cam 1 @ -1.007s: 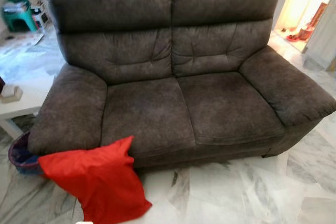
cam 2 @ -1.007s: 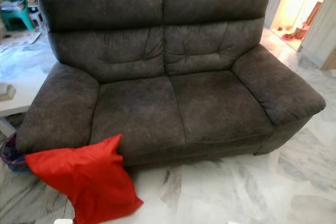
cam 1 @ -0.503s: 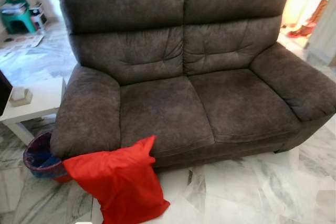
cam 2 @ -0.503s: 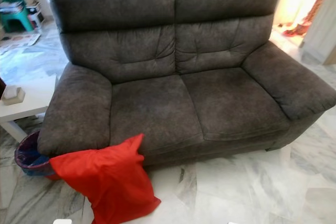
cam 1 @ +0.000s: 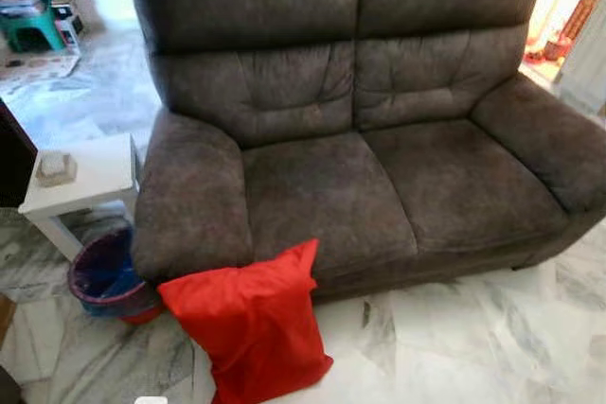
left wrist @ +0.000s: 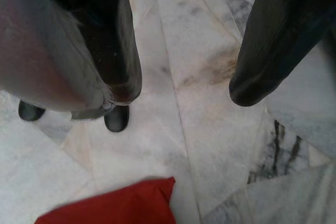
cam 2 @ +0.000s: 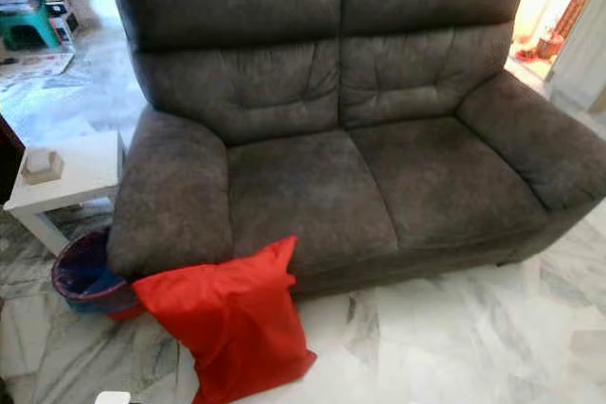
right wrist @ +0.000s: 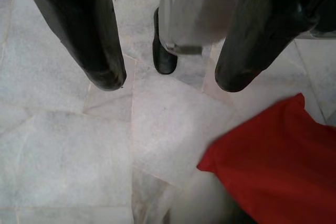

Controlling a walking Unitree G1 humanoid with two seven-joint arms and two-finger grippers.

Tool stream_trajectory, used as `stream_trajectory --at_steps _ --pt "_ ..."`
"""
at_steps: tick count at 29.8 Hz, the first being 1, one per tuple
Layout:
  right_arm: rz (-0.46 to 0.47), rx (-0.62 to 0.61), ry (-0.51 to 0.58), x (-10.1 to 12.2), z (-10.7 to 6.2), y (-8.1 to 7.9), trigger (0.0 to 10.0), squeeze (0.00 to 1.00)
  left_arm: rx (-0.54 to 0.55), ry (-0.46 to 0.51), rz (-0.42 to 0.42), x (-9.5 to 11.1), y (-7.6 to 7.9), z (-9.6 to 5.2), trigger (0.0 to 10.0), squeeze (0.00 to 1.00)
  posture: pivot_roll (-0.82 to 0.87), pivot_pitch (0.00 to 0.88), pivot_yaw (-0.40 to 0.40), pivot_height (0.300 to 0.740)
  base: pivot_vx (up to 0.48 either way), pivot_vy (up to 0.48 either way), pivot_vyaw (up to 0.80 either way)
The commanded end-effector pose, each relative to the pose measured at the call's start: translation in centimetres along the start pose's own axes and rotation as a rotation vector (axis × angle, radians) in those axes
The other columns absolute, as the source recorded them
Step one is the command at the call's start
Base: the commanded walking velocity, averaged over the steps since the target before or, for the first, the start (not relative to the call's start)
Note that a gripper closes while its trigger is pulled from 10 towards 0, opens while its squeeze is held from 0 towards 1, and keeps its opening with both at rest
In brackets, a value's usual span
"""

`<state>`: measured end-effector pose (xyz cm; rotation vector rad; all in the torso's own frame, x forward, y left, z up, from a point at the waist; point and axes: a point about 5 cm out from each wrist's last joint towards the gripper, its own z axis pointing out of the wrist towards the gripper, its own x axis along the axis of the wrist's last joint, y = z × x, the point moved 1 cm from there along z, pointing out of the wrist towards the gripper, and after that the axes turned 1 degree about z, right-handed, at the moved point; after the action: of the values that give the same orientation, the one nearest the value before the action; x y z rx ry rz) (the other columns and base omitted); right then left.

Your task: Move the pillow to the sofa from floor

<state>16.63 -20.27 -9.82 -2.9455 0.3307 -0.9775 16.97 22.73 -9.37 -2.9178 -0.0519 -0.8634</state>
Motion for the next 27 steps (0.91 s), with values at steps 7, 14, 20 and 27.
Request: stream_trajectory --at_steps 7,14,20,27 --pt "-0.009 -0.022 -0.015 -0.3 -0.2 0.9 10.0 0.0 -0.018 -0.004 0.0 -0.3 1.1 0.0 10.0 0.0 -0.05 0.089 -0.015 0.74 0.0 0.0 0.0" --pt "-0.014 -0.02 -0.012 -0.2 -0.1 0.8 10.0 0.0 -0.03 -0.005 -0.032 -0.5 1.3 0.0 10.0 0.0 -0.05 0.087 -0.017 0.74 0.0 0.0 0.0" --pt "-0.036 -0.015 -0.017 -0.1 -0.2 1.2 10.0 0.0 -0.019 -0.002 -0.058 -0.6 1.2 0.0 10.0 0.0 -0.06 0.072 -0.047 0.74 0.0 0.0 0.0" --pt "-0.019 -0.039 -0.006 0.2 -0.3 2.1 10.0 0.0 -0.029 0.007 -0.063 -0.4 1.6 0.1 10.0 0.0 -0.06 0.073 -0.052 0.74 0.0 0.0 0.0"
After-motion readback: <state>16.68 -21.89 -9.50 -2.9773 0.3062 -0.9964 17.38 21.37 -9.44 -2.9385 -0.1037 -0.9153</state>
